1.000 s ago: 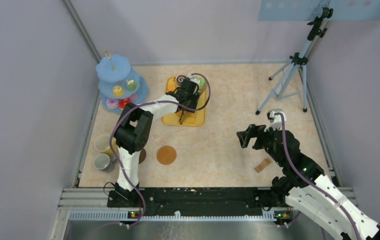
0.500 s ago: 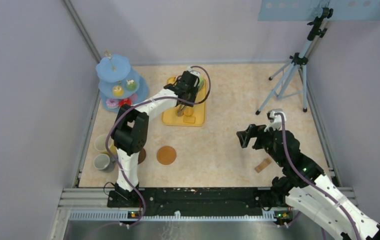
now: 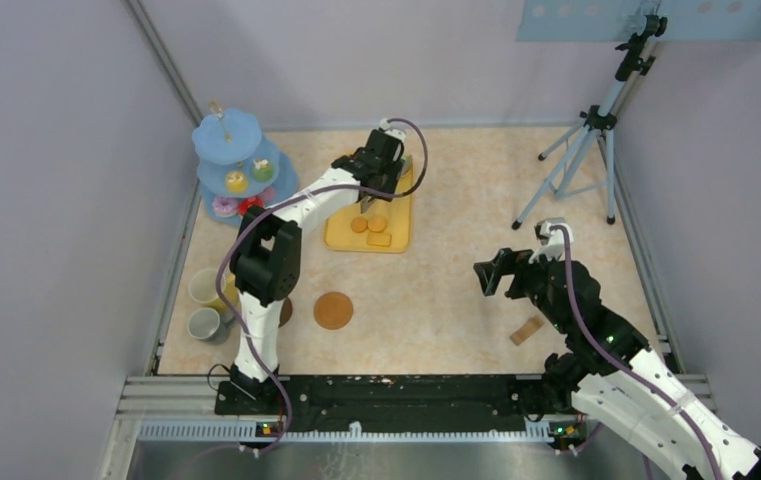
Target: Serve the afternoon tea
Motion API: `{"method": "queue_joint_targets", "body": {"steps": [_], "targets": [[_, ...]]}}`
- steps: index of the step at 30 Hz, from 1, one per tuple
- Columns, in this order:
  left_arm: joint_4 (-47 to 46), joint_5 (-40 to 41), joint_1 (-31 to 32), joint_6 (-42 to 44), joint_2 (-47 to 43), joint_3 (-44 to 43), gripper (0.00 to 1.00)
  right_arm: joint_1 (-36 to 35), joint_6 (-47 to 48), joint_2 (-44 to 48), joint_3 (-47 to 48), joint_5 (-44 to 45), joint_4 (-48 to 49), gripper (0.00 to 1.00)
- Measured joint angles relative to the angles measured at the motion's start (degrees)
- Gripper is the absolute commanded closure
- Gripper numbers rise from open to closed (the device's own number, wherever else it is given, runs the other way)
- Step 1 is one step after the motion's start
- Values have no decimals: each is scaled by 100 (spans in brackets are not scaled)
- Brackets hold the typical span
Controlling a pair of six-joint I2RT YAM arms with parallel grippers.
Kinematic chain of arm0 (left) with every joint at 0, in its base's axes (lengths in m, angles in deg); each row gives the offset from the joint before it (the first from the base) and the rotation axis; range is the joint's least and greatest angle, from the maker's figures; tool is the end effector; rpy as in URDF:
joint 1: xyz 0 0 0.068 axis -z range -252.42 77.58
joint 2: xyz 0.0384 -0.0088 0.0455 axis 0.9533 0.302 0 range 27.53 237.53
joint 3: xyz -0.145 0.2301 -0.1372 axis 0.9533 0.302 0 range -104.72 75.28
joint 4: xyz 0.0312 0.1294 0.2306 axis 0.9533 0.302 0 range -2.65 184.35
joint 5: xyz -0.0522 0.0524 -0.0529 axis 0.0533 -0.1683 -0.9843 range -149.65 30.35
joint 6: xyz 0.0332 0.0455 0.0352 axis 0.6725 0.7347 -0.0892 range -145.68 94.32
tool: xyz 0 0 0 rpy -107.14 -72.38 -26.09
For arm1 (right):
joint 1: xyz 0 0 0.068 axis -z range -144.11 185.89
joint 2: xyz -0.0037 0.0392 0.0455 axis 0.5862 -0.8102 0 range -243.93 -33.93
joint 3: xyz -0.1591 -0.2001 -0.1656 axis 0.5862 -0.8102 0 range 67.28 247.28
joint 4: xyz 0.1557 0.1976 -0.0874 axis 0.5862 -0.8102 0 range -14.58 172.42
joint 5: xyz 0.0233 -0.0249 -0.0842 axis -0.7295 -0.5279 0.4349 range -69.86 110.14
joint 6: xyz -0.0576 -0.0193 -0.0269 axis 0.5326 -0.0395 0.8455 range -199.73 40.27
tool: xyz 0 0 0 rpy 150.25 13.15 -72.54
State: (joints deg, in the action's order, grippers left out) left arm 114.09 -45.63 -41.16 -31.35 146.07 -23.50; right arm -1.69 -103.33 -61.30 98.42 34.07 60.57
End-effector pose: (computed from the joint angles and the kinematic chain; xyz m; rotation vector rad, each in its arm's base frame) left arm 0.4370 -0.2503 0.2553 0.4078 2.3158 -0.0228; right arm 0.1036 0.0638 0.2874 -0.0640 1.9068 0.5015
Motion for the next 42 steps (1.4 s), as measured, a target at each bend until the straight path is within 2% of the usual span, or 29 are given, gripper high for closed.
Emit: {"method": "queue_joint_targets", "body": {"steps": [6,16,20,26,31,42], "targets": [[76,116,50,98,216,-87,47,0,0,0,-2,15,2,5],[142,538,238,199,225,-155,62,0,0,0,-2,35,2,5],[140,540,254,155,-24,42,64,0,0,22,-2,39,0,5],[306,553,254,66,-883,258,66,0,0,138,-42,39,48,5],[557,728,245,22,-1980,509,67,0,0,210,-59,24,133,5],[2109,1764,-92,-120,-4177,846,70,0,35,243,-116,-195,337,5]]}}
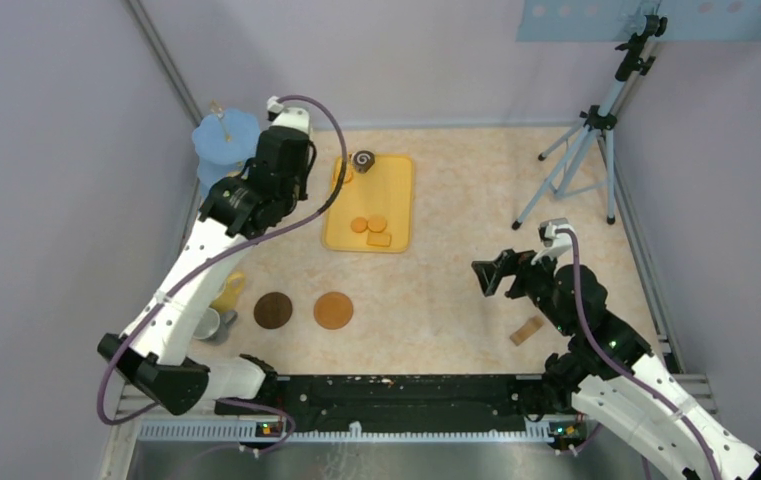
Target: Serve the afternoon tea
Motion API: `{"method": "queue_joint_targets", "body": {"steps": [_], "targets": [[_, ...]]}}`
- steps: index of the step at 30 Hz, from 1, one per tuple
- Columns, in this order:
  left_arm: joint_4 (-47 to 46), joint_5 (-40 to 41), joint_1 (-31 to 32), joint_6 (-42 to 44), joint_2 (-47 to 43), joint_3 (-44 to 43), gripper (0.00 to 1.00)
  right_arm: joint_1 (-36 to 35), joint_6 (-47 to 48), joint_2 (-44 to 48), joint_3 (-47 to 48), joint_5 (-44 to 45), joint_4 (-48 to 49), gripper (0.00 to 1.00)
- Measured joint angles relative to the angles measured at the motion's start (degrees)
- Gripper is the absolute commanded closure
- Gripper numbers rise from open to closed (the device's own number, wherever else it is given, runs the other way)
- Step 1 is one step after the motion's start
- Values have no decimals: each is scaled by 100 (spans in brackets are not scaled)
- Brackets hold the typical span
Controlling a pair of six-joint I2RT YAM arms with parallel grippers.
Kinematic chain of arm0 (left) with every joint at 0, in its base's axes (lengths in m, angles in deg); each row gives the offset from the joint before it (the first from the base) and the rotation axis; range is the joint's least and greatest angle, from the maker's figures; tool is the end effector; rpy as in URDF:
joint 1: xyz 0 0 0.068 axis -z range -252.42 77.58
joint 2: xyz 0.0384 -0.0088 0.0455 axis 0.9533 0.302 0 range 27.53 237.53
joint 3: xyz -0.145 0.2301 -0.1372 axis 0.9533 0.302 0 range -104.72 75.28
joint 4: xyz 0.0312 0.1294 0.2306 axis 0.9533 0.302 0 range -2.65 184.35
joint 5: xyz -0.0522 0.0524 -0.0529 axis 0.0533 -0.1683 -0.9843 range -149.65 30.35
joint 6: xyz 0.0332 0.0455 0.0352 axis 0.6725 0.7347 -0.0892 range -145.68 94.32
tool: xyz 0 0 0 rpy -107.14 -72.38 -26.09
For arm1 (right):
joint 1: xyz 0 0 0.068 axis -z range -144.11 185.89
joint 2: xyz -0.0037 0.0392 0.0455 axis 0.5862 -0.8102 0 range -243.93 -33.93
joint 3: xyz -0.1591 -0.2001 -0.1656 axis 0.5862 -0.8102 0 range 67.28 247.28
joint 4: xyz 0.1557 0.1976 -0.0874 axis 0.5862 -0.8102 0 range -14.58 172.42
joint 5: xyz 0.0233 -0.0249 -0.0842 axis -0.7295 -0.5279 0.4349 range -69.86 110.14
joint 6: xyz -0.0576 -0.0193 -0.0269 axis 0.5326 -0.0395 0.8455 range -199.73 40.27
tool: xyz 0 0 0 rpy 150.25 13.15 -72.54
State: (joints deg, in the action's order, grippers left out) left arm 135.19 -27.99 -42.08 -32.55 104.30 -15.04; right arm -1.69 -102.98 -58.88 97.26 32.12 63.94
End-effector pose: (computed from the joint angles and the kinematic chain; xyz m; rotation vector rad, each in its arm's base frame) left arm 0.2550 -0.1172 0.4523 0.1164 2.0740 0.2057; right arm 0.0993 0.0627 0.2912 -0.0779 1.8351 0.5653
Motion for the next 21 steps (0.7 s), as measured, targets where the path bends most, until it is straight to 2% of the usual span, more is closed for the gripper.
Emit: {"method": "queue_joint_targets", "body": {"steps": [4,10,14,21], "targets": [[614,258,-286,-275,-444,68,76,0,20,-33,0,-133,37,5],[1145,369,-1119,-546,-1145,597,70,0,26,-37,0,-319,76,5],[1268,605,-1554,-551,-1539,627,69,0,26,-37,0,-433,116,5],[1187,935,-2006,-640,-1349,699,71,0,26,-35,0,-553,131,4]]}}
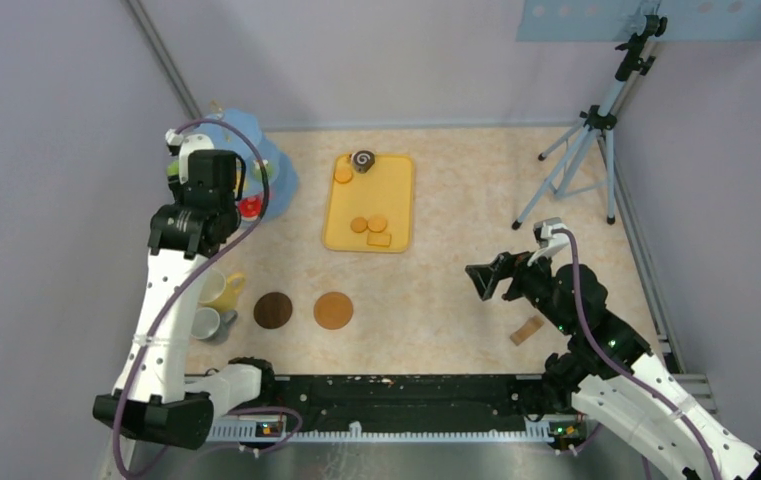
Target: Serve the afternoon tea
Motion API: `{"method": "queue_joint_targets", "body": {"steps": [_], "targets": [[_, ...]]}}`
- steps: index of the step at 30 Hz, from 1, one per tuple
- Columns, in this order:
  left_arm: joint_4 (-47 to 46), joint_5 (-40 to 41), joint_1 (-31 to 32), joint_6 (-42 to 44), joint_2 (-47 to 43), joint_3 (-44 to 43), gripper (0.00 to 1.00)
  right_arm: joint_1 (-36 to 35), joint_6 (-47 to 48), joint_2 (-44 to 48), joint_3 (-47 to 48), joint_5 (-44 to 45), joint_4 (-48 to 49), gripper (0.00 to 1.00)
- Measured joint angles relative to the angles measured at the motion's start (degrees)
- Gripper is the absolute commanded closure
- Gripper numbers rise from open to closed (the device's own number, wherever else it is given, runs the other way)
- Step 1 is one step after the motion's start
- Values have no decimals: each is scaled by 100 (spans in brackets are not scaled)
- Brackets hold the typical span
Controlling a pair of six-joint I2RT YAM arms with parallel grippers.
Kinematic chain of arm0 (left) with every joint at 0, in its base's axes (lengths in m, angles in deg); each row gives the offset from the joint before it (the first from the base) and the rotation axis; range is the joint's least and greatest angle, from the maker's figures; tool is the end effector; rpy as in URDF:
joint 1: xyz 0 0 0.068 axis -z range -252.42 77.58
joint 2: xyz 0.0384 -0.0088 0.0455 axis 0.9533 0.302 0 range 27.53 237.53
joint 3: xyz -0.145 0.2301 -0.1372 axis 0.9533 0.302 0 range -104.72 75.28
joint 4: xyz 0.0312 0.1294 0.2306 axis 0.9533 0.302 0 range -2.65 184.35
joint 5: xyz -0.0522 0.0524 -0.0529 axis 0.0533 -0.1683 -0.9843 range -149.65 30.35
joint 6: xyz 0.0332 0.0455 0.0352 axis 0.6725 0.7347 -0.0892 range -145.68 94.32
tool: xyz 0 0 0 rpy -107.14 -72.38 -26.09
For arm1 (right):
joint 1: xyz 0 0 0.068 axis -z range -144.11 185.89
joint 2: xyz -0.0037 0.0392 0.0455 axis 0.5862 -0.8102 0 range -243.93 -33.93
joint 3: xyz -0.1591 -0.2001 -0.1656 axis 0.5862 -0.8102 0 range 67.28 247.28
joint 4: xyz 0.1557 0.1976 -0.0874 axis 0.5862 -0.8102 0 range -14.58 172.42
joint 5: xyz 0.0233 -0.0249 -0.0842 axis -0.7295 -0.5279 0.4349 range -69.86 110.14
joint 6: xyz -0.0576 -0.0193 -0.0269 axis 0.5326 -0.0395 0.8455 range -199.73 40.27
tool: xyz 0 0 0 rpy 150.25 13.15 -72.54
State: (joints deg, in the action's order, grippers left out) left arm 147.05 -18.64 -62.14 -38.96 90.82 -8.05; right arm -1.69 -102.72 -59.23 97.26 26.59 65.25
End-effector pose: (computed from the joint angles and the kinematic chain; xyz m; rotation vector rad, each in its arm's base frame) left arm 0.1917 0.0004 0.4480 -0.4222 2.0811 0.5651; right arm 0.0983 0.0682 0.2932 -0.1505 1.8295 0.6529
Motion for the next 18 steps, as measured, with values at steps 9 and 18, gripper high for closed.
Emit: {"method": "queue_joint_targets", "body": {"steps": [9,18], "targets": [[-1121,-901,-1823,-11,422,704,71,0,-2,4,0,-46,-15,5],[-2424,-1440,-1980,122,931,1193,78,0,0,308,0,-52,-15,5]]}}
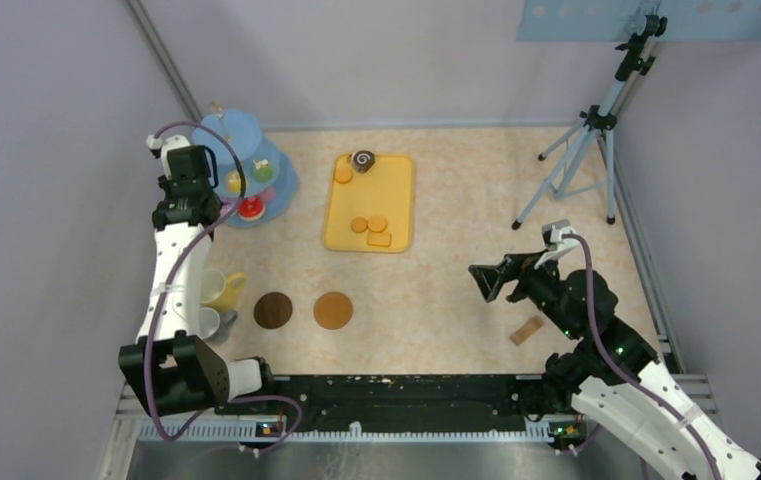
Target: Serve the afternoon tea
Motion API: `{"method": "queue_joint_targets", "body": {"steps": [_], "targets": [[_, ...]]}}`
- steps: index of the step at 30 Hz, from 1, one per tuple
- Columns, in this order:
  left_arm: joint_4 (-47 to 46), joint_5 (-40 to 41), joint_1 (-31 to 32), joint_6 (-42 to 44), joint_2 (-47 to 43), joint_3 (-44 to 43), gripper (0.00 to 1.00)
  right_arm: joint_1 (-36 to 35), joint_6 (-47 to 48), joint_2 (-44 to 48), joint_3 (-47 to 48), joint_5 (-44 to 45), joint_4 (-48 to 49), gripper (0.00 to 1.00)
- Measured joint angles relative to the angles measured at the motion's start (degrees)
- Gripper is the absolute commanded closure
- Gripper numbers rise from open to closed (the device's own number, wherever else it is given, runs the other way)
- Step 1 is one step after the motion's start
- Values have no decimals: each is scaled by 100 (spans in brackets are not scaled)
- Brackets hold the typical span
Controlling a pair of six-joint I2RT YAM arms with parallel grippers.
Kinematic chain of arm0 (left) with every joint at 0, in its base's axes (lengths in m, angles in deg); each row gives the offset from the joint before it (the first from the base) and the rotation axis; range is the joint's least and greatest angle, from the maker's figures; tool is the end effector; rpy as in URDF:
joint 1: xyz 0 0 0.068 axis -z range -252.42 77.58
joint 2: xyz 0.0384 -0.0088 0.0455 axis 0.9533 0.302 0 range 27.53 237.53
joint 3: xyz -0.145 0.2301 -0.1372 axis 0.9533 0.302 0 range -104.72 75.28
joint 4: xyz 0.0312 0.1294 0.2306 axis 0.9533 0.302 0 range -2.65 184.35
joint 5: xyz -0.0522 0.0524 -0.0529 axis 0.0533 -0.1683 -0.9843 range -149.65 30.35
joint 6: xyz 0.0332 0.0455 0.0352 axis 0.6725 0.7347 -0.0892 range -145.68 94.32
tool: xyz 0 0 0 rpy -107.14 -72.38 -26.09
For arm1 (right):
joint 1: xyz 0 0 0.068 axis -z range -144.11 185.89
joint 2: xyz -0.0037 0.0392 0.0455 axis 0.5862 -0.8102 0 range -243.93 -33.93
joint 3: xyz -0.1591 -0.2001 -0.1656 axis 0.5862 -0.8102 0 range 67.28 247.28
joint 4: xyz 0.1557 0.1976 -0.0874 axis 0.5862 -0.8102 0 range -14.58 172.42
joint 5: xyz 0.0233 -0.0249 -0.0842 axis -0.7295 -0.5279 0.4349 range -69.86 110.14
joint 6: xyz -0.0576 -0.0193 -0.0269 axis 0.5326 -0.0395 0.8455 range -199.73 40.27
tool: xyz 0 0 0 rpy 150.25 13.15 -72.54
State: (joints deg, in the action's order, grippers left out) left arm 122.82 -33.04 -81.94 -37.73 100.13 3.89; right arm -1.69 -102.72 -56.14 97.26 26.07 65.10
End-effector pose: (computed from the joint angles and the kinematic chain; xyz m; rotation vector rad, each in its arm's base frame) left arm 0.2719 0.0695 0.3790 -0.6558 2.0728 0.4866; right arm 0.0902 0.0626 0.2980 -0.1490 1.7802 0.6812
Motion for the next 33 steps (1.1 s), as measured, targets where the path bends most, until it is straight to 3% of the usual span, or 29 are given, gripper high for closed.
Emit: {"method": "queue_joint_targets", "body": {"steps": [14,20,33], "targets": [[-1248,-437,-9,334,214,920,78,0,-2,59,0,-83,15,5],[-1506,-743,-9,424,177,938,77,0,-2,52,-2,-109,17,5],[-1792,-1325,-9,426,236,964,65,0,-2,35,-2,-151,11,5]]}}
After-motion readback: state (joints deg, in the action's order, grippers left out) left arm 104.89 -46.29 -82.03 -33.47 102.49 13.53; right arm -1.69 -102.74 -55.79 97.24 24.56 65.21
